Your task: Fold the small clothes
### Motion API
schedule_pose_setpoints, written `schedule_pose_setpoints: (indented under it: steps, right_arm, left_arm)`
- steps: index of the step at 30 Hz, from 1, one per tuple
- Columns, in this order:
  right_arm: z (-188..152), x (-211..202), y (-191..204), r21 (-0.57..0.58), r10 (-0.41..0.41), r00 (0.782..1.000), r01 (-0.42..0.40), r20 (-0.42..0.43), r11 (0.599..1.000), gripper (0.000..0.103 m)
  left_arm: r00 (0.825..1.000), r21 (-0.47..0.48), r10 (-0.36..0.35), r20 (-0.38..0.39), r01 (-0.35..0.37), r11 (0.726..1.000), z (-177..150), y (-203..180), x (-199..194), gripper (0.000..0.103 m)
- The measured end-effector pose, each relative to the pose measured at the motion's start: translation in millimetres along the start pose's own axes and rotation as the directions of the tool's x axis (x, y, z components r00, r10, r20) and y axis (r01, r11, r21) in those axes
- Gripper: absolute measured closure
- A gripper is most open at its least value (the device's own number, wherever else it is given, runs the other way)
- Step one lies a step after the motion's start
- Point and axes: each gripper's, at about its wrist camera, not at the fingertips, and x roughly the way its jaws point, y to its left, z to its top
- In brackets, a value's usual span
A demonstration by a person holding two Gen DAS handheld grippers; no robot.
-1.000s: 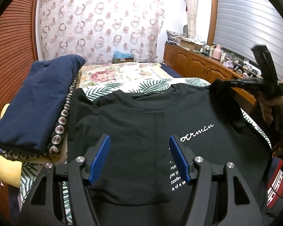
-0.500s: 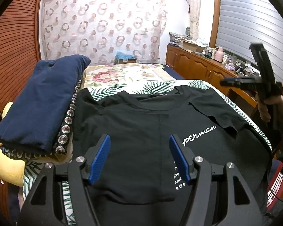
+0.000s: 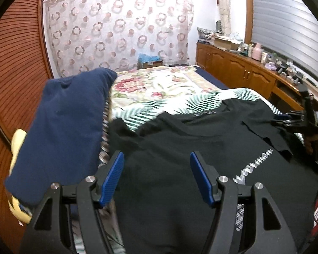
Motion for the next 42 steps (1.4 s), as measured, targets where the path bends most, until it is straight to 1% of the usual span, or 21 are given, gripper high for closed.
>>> schedule_pose_setpoints:
  steps: [2,5,7,12,14,17,21,22,23,24,25,26,30,31,32,33,35,40,42]
  right_arm:
    - [0,-1,1,-0.004,-0.005,1.0,0.005,0.002,1.0,0.062]
    - [0,-2,2,-0.001,-0.002,1.0,0.002,0.002,1.0,0.061]
    - [0,-2,3,0.0,0.0,1.0,0.0,0.002,1.0,0.061]
    - [0,-2,1,-0.001,-0.001,1.0,0.001,0.003,1.0,0.061]
    - [0,-2,1,0.001,0.001,1.0,-0.001,0.003,1.0,0.061]
    - [0,-2,2,0.001,0.001,1.0,-0.001,0.003,1.0,0.061]
    - [0,-2,2,0.002,0.002,1.0,-0.002,0.003,1.0,0.061]
    - [0,-2,2,0.002,0.002,1.0,-0.002,0.003,1.0,0.061]
    - [0,-2,2,0.002,0.002,1.0,-0.002,0.003,1.0,0.061]
    - [0,-2,2,0.002,0.002,1.0,-0.002,0.003,1.0,0.061]
    - [0,-2,1,0.005,0.007,1.0,-0.007,0.004,1.0,0.061]
    - [0,-2,1,0.007,0.012,1.0,-0.012,0.003,1.0,0.061]
    - [2,-5,-8,0.024,0.056,0.998,-0.056,0.004,0.998,0.058]
    - [3,-6,-10,0.025,0.05,0.999,-0.051,0.003,0.998,0.056]
    - [5,-7,-12,0.023,0.035,0.999,-0.036,0.002,0.999,0.052]
    - [7,-7,-15,0.025,0.016,1.0,-0.016,-0.001,1.0,0.051]
    - [11,-7,-23,0.04,0.007,1.0,-0.007,0.0,0.999,0.05]
    - [23,11,-45,0.079,-0.006,0.999,0.01,-0.049,0.997,0.05]
    - [28,17,-48,0.082,-0.004,0.998,0.009,-0.056,0.997,0.05]
  left_arm:
    - [1.0,0.007,0.023,-0.017,-0.023,1.0,10,7,9,0.039]
    - [0.999,0.004,0.03,-0.045,-0.029,1.0,21,16,23,0.04]
    - [0.997,0.006,0.037,-0.063,-0.037,0.999,27,18,32,0.046]
    - [0.991,0.048,0.07,-0.112,-0.065,0.997,40,19,55,0.05]
    - [0.985,0.079,0.099,-0.143,-0.089,0.993,44,19,68,0.055]
    - [0.973,0.118,0.125,-0.195,-0.103,0.988,49,21,86,0.06]
    - [0.959,0.193,0.17,-0.227,-0.127,0.973,49,13,98,0.064]
    - [0.956,0.209,0.183,-0.231,-0.135,0.968,49,11,100,0.067]
    - [0.952,0.226,0.197,-0.236,-0.143,0.964,48,10,102,0.078]
    - [0.949,0.234,0.2,-0.245,-0.142,0.962,49,8,105,0.091]
    - [0.949,0.23,0.191,-0.249,-0.133,0.964,49,7,104,0.095]
    - [0.953,0.225,0.176,-0.248,-0.12,0.967,50,7,101,0.096]
    - [0.972,0.209,0.137,-0.192,-0.096,0.973,54,2,80,0.099]
    - [0.977,0.2,0.126,-0.174,-0.091,0.976,54,2,72,0.099]
    - [0.98,0.193,0.119,-0.158,-0.087,0.977,55,1,66,0.099]
    - [0.985,0.181,0.101,-0.136,-0.075,0.981,55,-1,58,0.1]
    - [0.992,0.16,0.07,-0.107,-0.053,0.986,54,-3,46,0.1]
    - [0.998,0.148,0.006,-0.069,0.004,0.989,44,-14,23,0.1]
    - [0.998,0.15,0.002,-0.061,0.007,0.989,40,-15,19,0.1]
